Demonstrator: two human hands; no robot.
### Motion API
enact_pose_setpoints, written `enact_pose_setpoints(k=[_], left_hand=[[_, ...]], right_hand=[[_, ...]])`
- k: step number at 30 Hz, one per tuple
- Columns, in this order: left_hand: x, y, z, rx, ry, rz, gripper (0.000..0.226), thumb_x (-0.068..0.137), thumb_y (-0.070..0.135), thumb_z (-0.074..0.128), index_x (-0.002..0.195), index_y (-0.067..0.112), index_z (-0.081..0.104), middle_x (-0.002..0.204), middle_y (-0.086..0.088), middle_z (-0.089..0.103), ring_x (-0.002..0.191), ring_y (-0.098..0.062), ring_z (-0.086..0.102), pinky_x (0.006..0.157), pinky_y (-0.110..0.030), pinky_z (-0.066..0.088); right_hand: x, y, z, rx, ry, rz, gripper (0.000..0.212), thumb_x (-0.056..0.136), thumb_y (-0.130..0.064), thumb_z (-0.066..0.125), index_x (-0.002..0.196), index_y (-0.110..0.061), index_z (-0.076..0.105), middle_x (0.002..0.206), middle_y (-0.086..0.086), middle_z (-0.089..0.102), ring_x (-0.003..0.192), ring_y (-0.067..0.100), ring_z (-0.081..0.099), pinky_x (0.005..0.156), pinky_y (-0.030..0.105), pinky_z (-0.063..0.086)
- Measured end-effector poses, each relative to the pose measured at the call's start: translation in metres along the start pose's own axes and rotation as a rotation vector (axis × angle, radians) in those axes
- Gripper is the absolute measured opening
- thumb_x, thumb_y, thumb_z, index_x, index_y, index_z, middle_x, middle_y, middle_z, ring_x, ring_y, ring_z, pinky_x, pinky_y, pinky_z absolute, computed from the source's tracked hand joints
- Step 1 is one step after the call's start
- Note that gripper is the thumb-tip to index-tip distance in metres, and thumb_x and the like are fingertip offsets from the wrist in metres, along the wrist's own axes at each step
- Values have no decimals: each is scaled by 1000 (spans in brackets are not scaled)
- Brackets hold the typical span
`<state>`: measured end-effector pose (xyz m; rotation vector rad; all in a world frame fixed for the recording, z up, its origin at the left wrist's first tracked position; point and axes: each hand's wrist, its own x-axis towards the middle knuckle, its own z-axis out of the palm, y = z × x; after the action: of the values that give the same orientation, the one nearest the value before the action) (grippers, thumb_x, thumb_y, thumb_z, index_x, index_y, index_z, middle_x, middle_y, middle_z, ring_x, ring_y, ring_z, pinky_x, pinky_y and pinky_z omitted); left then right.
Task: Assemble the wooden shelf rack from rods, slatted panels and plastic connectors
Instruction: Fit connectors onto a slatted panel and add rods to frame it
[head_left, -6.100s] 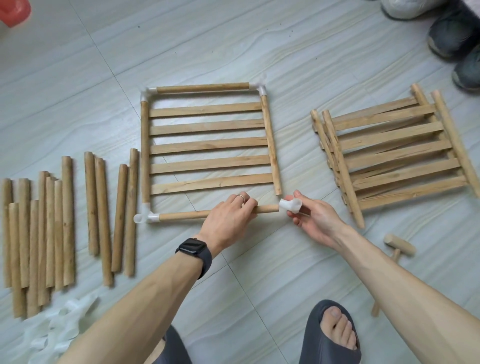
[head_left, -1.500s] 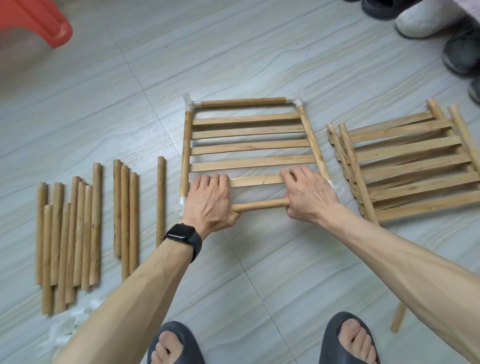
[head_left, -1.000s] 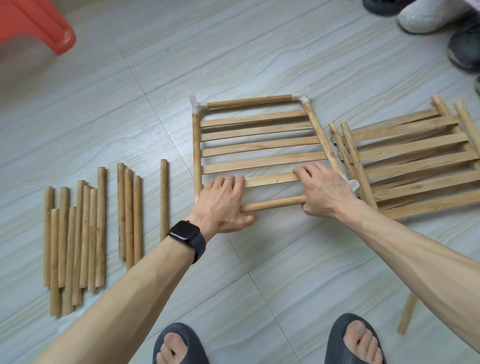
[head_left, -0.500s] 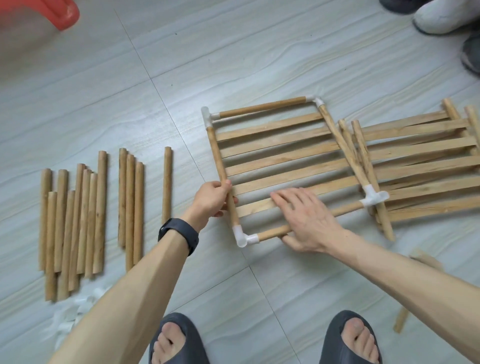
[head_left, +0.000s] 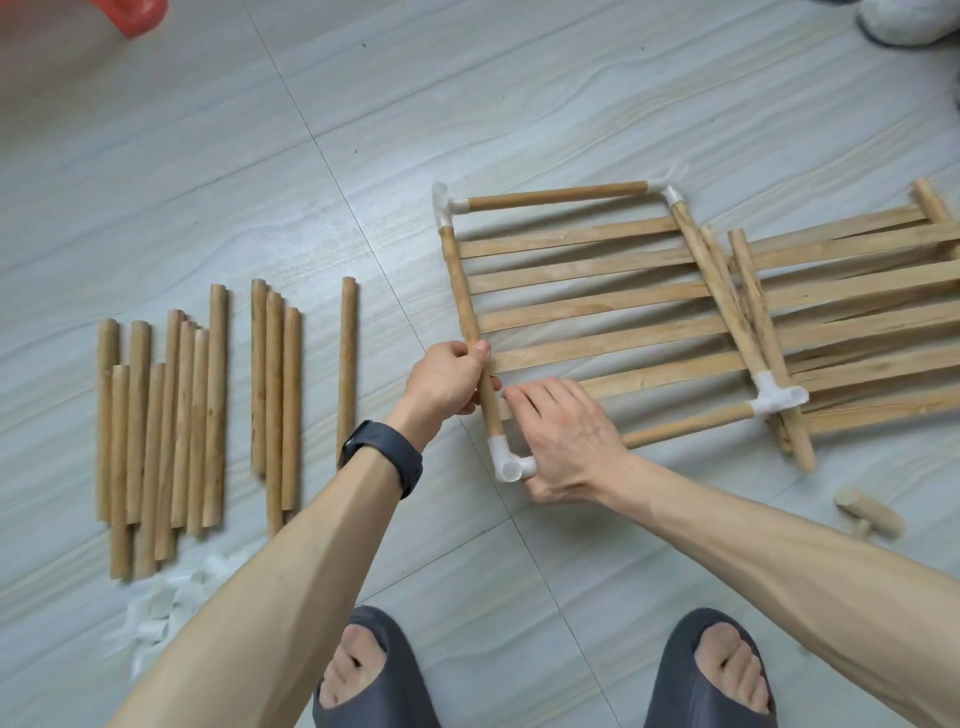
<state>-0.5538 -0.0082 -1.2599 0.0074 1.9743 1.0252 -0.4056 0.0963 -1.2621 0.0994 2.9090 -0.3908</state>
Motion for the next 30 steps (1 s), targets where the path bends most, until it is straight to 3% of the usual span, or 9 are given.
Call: enact_pose_setpoints(k=[2, 7, 10, 12, 20, 22, 24, 27, 30], left_hand=[[0, -3, 2, -1, 16, -2, 30, 103, 45, 48, 97, 19, 62, 79, 3, 78, 66, -16, 65, 60, -28, 47], [-2, -3, 0, 19, 27, -31, 35, 102, 48, 48, 104, 18, 66, 79, 6, 78, 73, -17, 64, 69, -31, 52], [-5, 2, -4, 87, 49, -22, 35, 102, 50, 46, 98, 22, 65, 76, 9, 77, 72, -18, 67, 90, -38, 56], [-9, 2, -2, 142, 46, -21, 35, 103, 50, 45, 96, 22, 65, 75, 10, 77, 78, -21, 72, 95, -40, 54], [-16, -1, 1, 219, 47, -10, 35, 103, 49, 44, 91, 23, 65, 75, 13, 76, 81, -20, 75, 90, -36, 56], [-12, -1, -1, 179, 8, 5, 34, 105, 46, 43, 94, 21, 64, 80, 6, 78, 81, -21, 74, 75, -32, 56], [-5, -2, -3, 155, -16, 27, 35, 106, 44, 42, 94, 18, 62, 86, 1, 77, 74, -19, 70, 58, -27, 46], [5, -4, -13, 131, 2, 36, 35, 106, 44, 39, 92, 18, 58, 81, 1, 73, 63, -14, 55, 54, -26, 42], [10, -13, -32, 197, 92, 27, 38, 106, 45, 35, 86, 21, 56, 78, 3, 69, 77, -19, 60, 61, -30, 43]], right_hand=[[2, -1, -6, -18, -3, -5, 61, 56, -34, 49, 109, -6, 60, 95, 6, 61, 86, 30, 56, 83, 37, 47], [7, -19, -16, -30, -64, 75, 55, 54, -33, 62, 103, -10, 60, 94, 6, 63, 86, 30, 59, 82, 37, 47], [7, -26, -20, -19, -86, 119, 53, 55, -32, 61, 104, -13, 58, 96, 4, 62, 90, 29, 58, 85, 36, 44], [5, -27, -21, -15, -81, 130, 50, 54, -30, 64, 100, -12, 60, 92, 5, 63, 85, 30, 59, 81, 38, 46], [1, -26, -14, -12, -118, 123, 48, 56, -29, 68, 99, -10, 61, 93, 7, 63, 86, 32, 59, 83, 37, 46], [3, -21, -9, -30, -127, 105, 50, 59, -30, 67, 104, -11, 58, 98, 6, 61, 91, 31, 57, 85, 36, 43], [8, -15, -6, -43, -129, 77, 53, 62, -33, 68, 109, -14, 55, 102, 4, 57, 94, 29, 53, 86, 35, 40], [8, 2, -2, -53, -115, 66, 74, 60, -38, 72, 128, -18, 51, 115, 2, 57, 104, 27, 54, 93, 36, 43], [-13, 42, -2, -108, -131, 204, 91, 61, -38, 72, 144, -15, 43, 131, 6, 55, 119, 29, 52, 106, 38, 39]])
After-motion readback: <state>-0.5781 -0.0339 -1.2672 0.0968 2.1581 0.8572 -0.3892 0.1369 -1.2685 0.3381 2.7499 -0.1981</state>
